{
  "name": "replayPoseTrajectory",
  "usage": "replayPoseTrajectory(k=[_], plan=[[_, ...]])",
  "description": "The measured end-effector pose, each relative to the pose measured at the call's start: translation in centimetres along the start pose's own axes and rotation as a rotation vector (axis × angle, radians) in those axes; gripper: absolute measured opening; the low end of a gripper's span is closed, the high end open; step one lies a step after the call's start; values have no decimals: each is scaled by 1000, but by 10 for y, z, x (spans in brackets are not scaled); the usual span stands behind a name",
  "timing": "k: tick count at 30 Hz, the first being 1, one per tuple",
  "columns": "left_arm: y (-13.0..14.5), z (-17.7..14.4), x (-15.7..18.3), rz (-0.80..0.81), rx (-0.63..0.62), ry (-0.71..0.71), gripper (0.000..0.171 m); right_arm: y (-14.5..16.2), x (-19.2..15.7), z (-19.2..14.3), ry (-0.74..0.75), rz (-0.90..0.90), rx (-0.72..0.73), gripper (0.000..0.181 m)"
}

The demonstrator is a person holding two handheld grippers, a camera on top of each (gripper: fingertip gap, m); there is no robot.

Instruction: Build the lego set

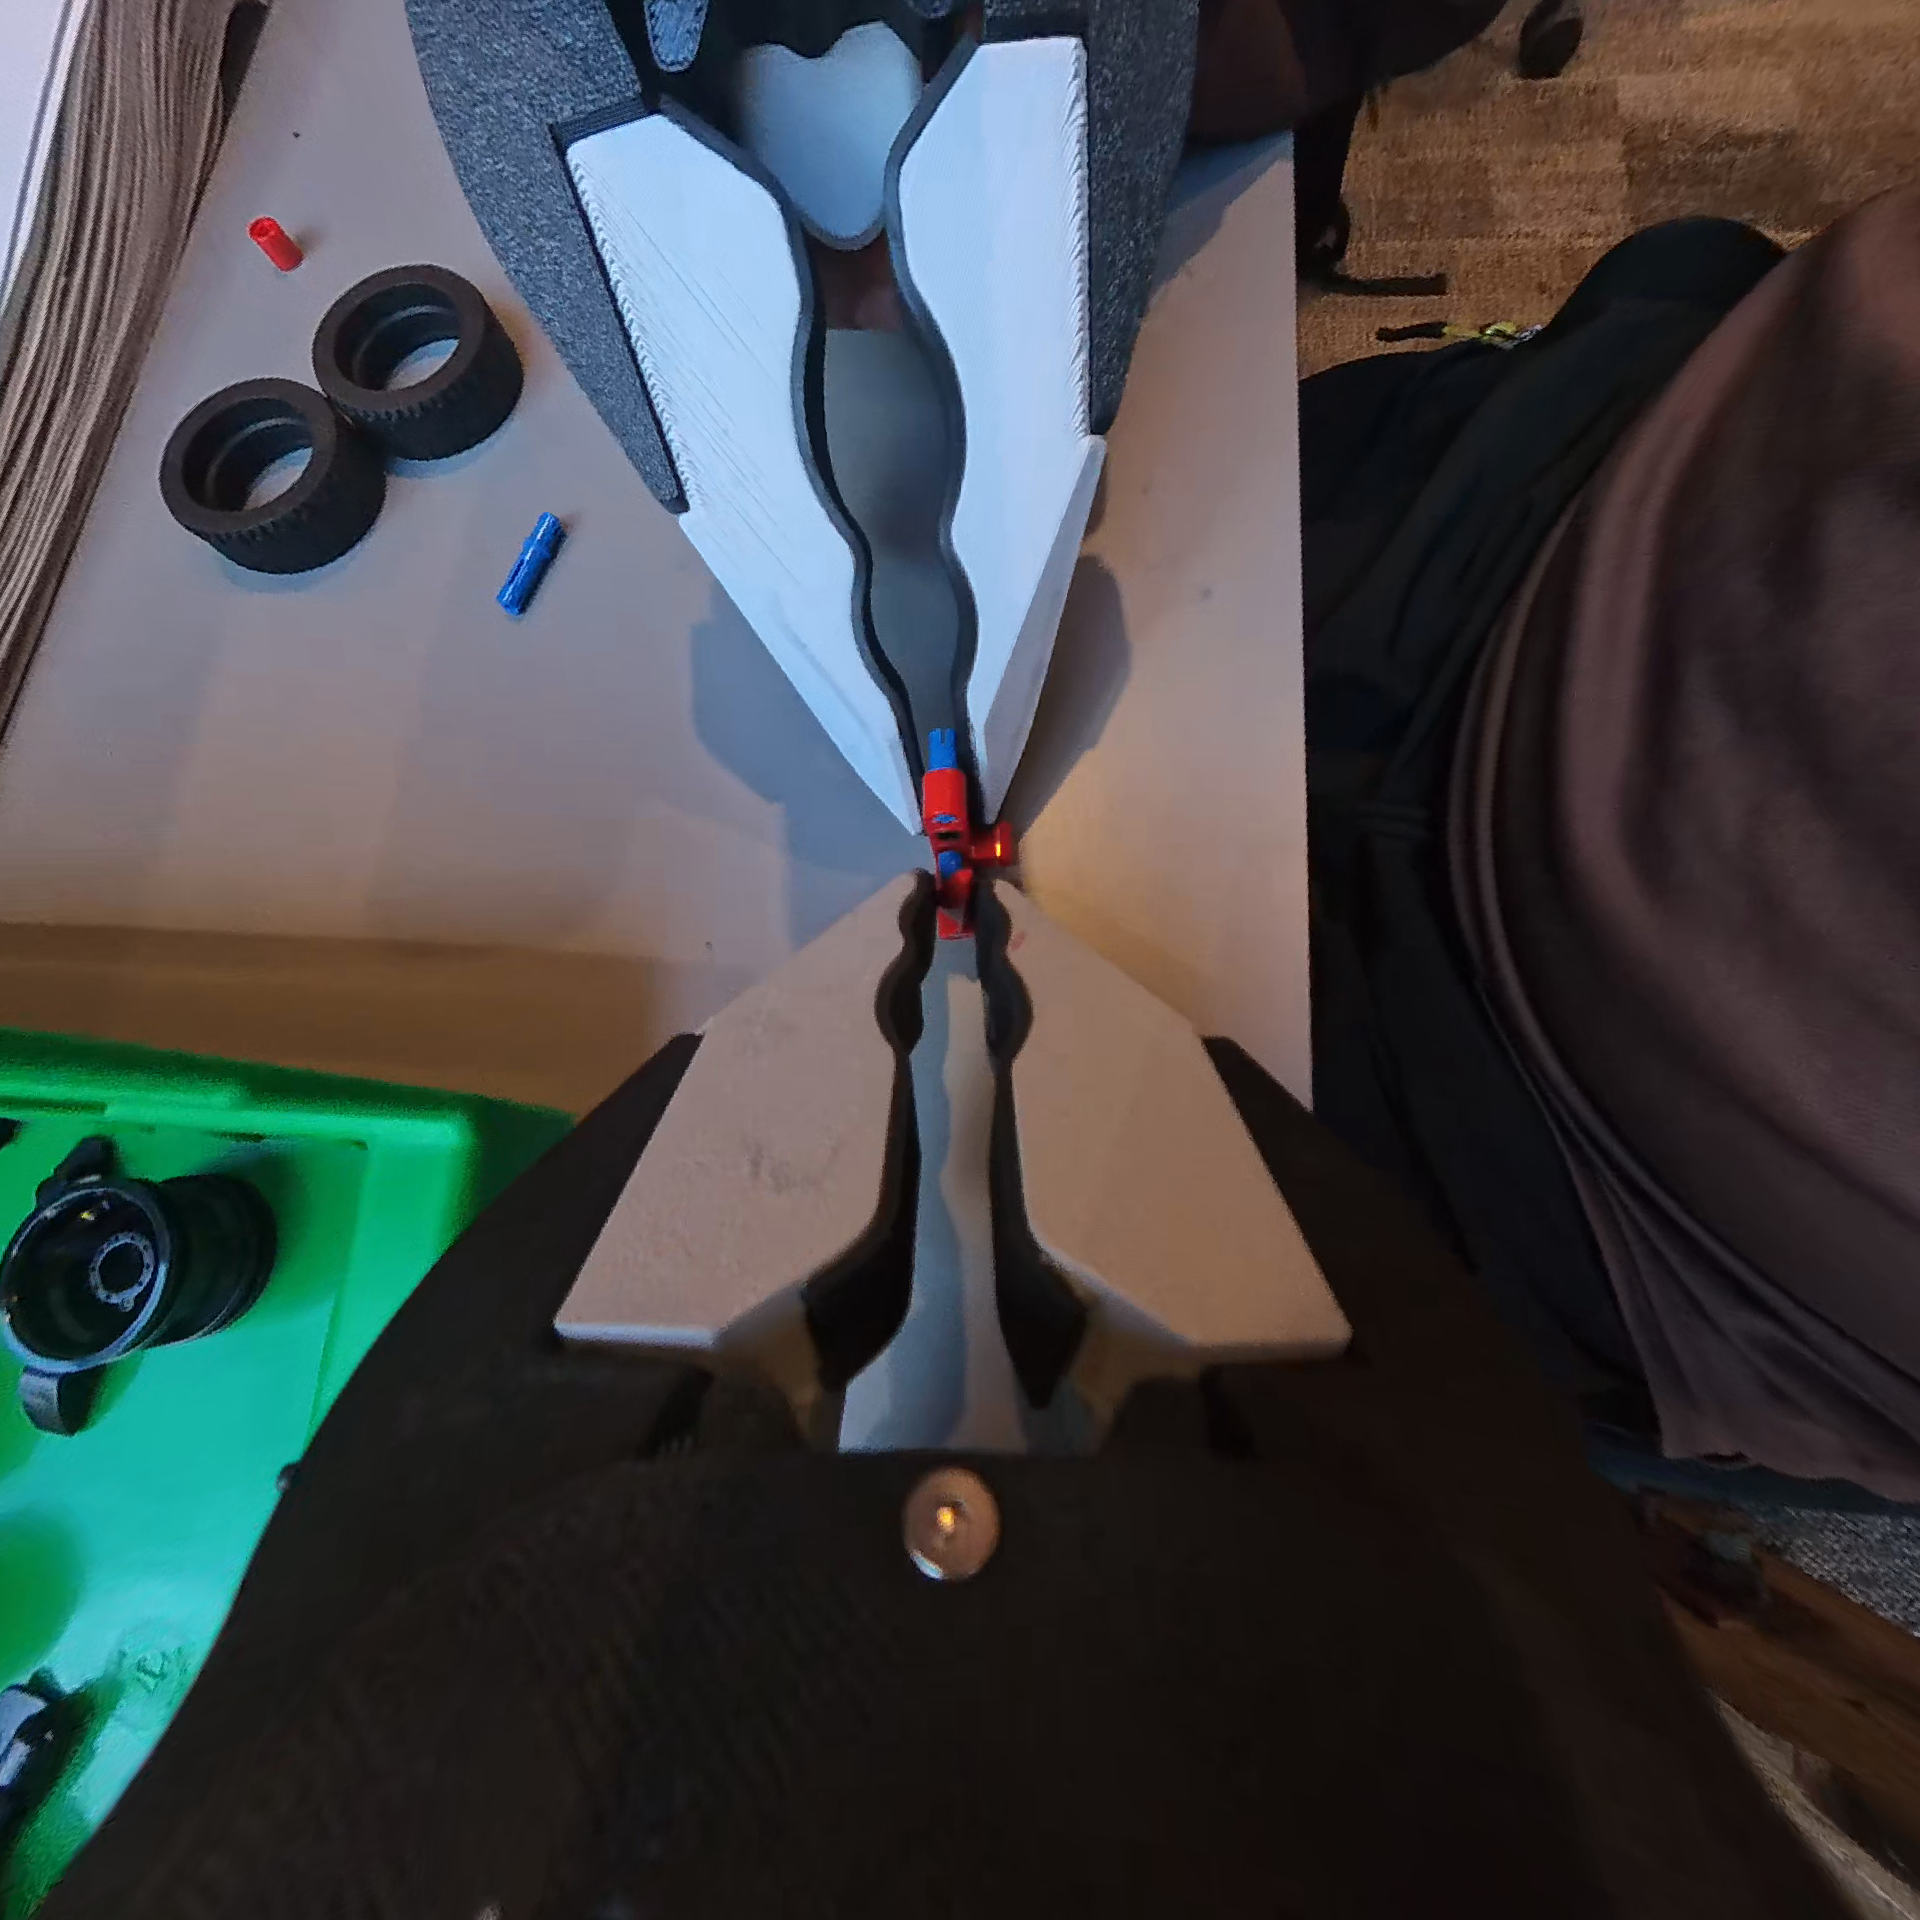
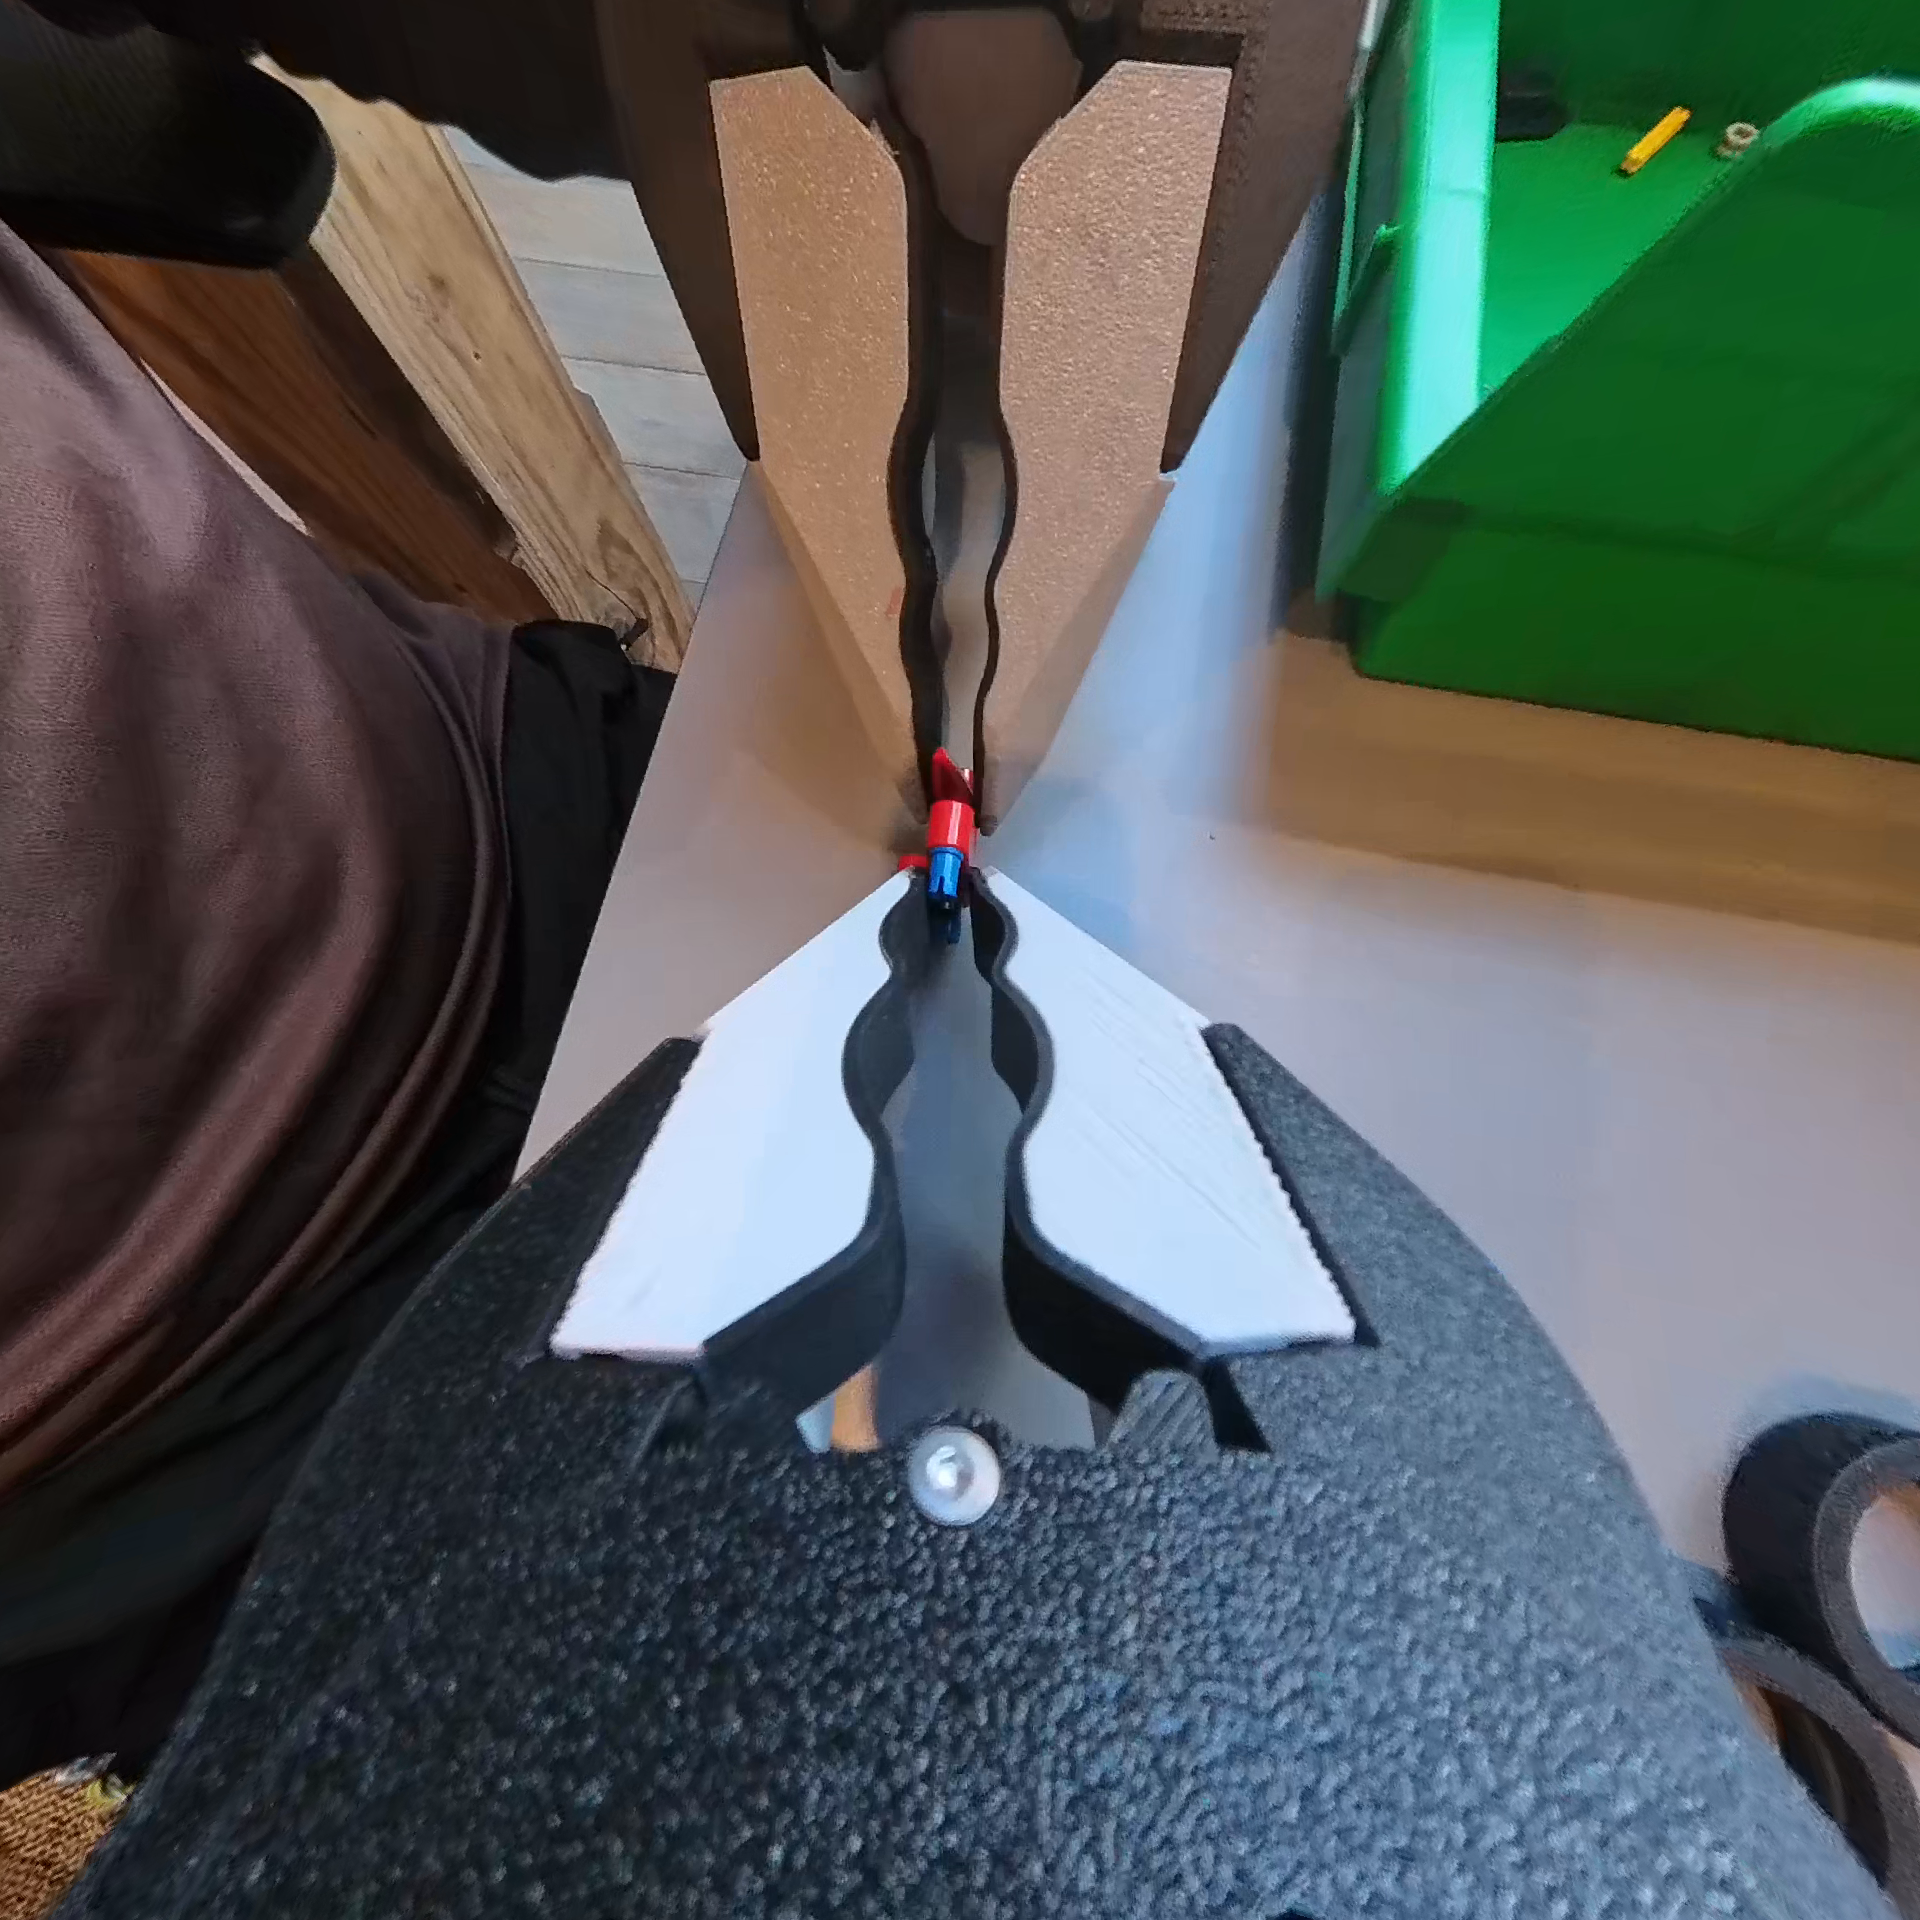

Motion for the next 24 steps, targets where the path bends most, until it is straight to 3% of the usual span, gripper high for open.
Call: replayPoseTrajectory(k=[17, 24], plan=[[8, -5, 1, -18, 47, 14, 4, -6, 1, 5, -2, -19, -6, 6], [6, -5, 0, -39, 24, 22, 4, -12, -2, 5, 38, -79, -82, 5]])
Point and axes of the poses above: each gripper's, where its closed fingertips meet, z out along the fingers, y out of its underside, x = y × z across the jaws, the point moved 8 cm from there along -z, back along the fingers, and after that the axes turned 7 degrees about -x, right-handed, at the moved point
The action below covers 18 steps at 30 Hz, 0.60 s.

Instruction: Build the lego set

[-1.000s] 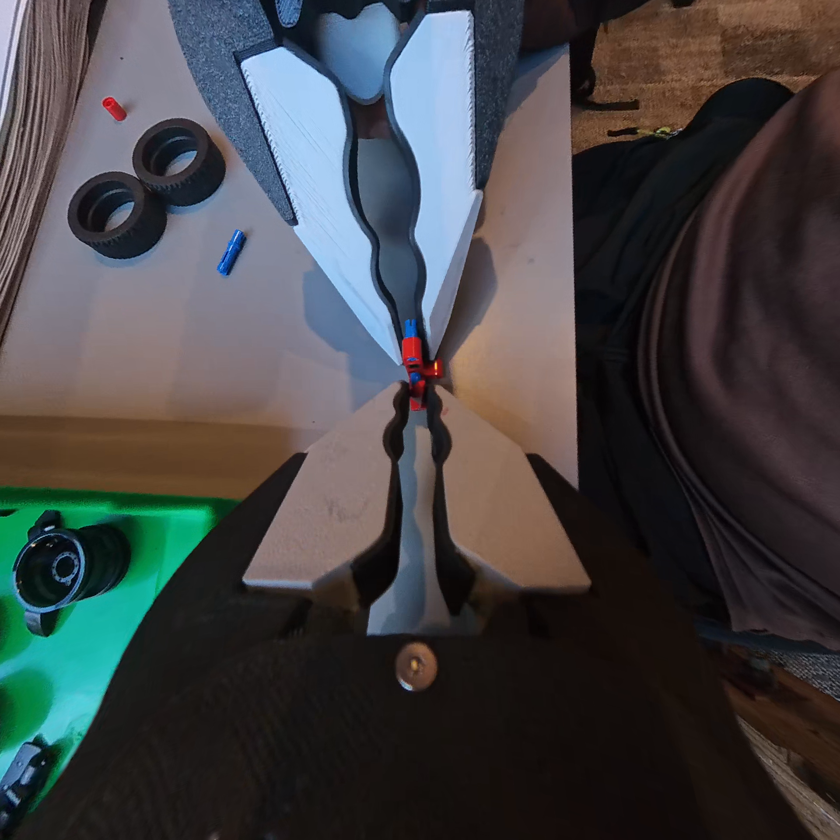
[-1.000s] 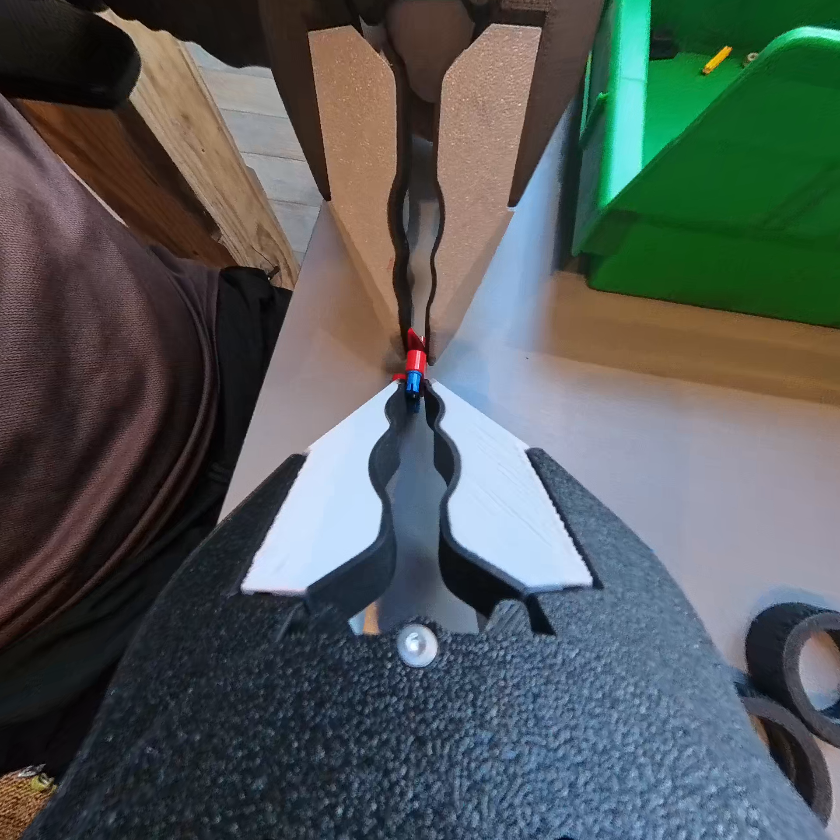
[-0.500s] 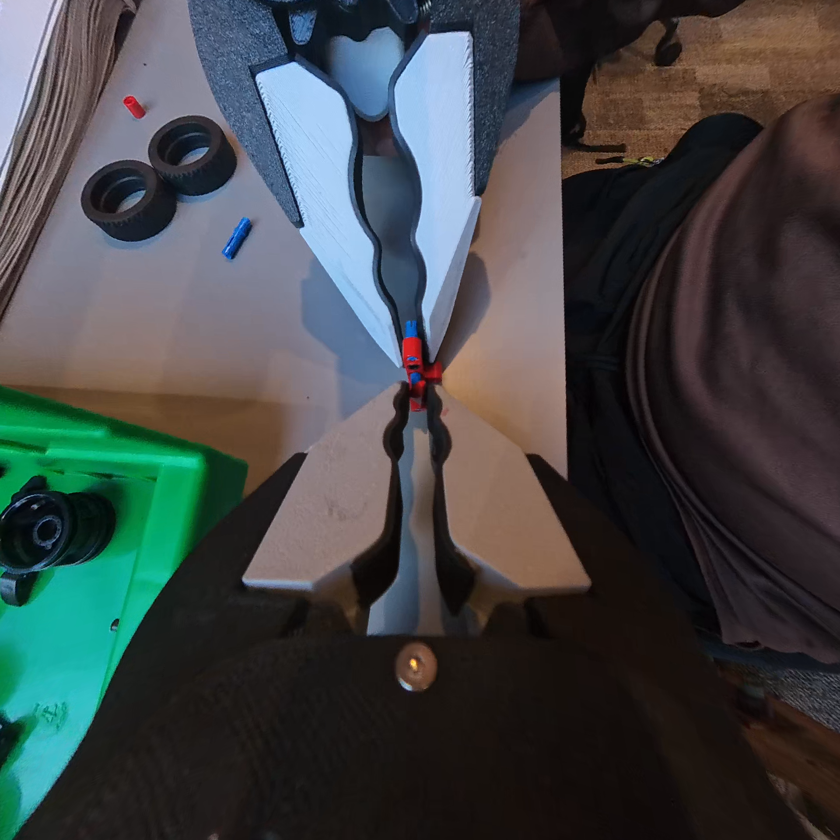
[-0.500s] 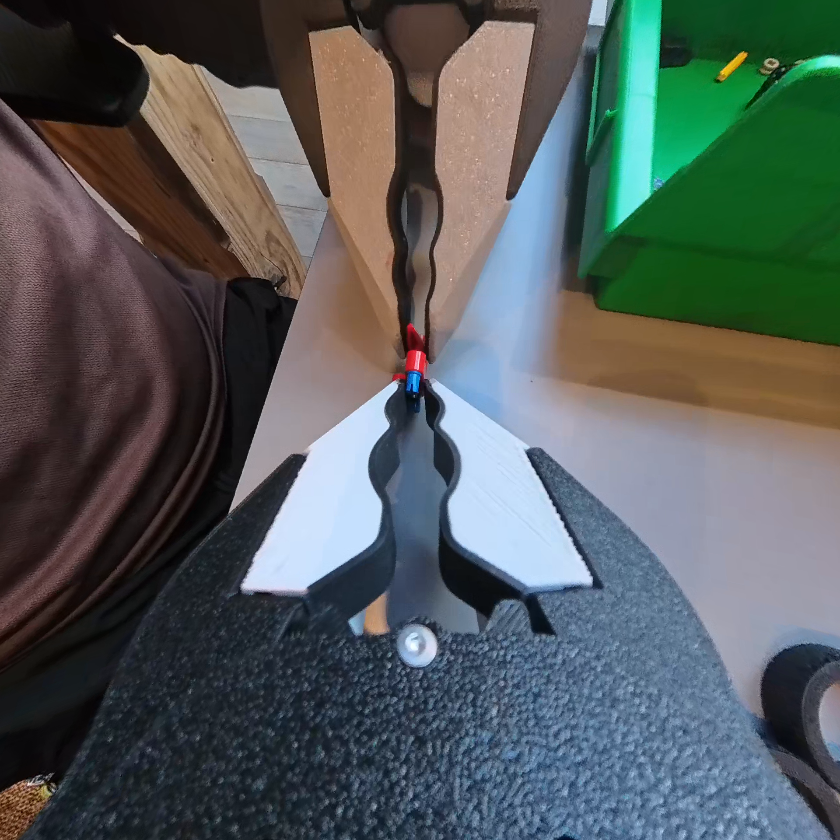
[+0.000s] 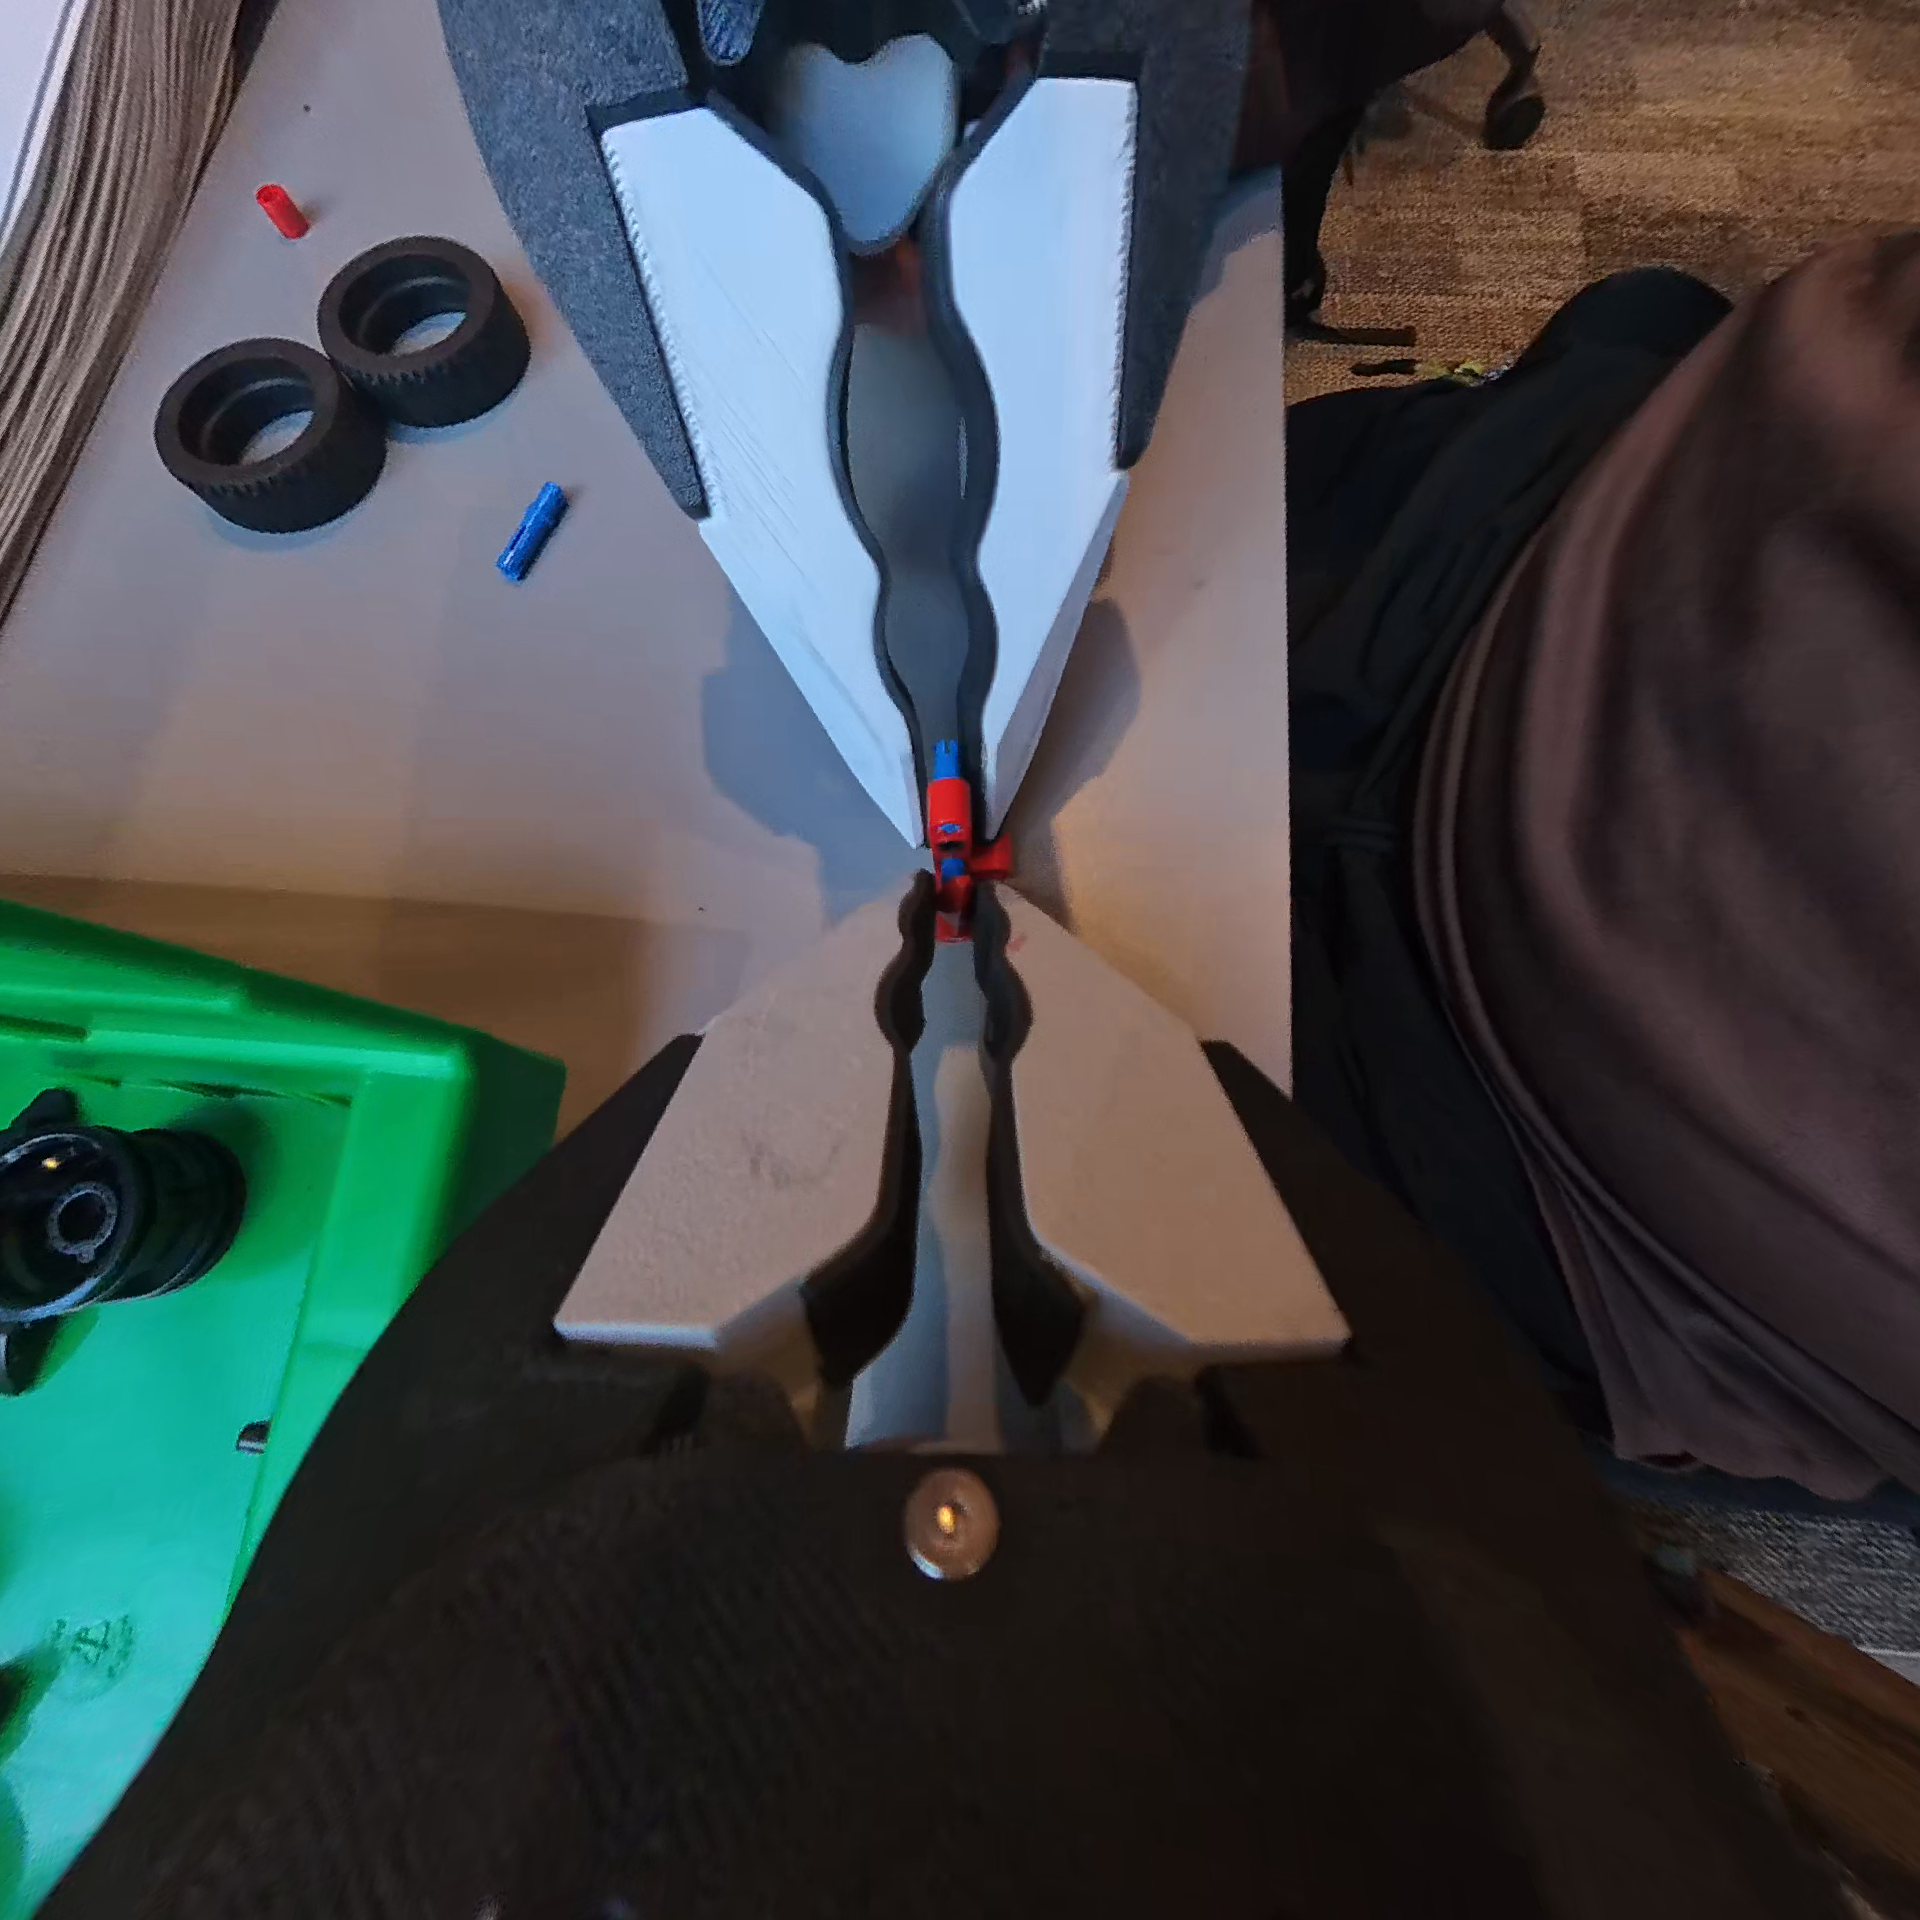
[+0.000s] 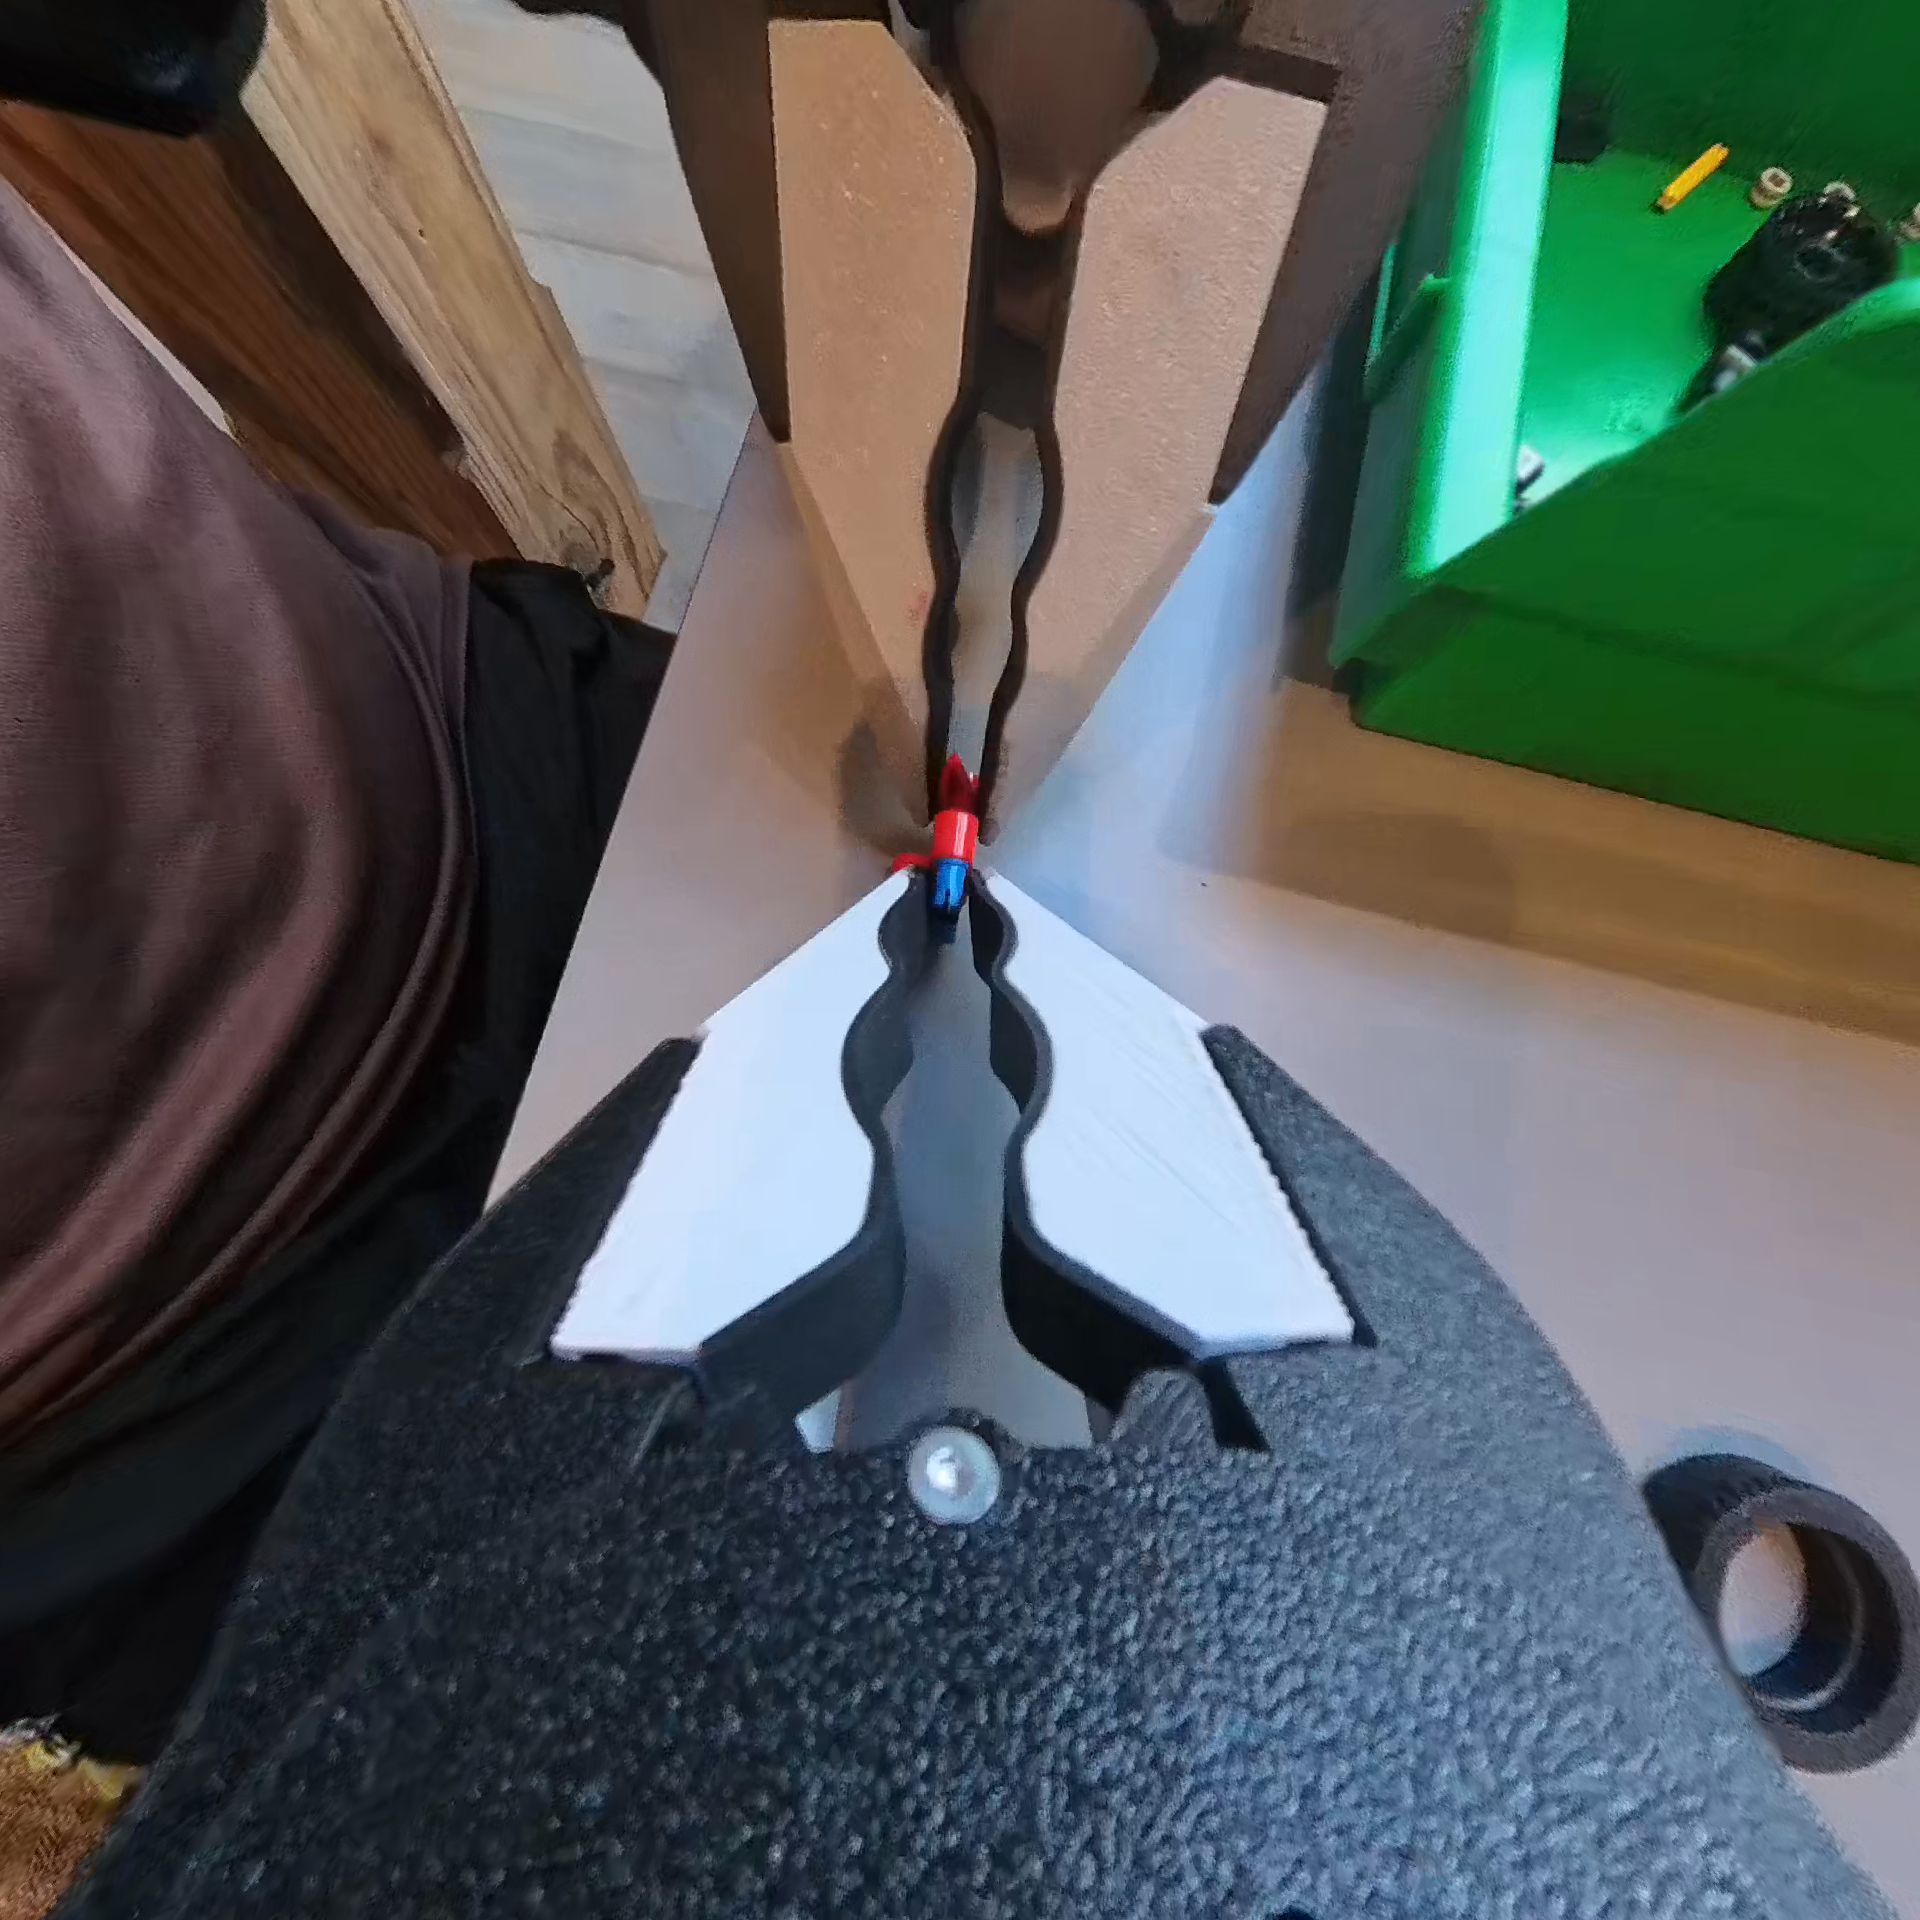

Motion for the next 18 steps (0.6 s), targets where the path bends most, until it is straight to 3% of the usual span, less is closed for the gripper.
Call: replayPoseTrajectory(k=[5, 13, 18], plan=[[-8, -1, 6, -13, -107, -69, 4, -3, -3, -1, 53, -24, -38, 5], [-17, -1, 6, -119, -176, -138, 4, -4, -1, -1, 92, 9, -51, 5], [-11, 0, 0, -155, -80, -71, 4, 1, 3, 0, 35, 58, 8, 5]])
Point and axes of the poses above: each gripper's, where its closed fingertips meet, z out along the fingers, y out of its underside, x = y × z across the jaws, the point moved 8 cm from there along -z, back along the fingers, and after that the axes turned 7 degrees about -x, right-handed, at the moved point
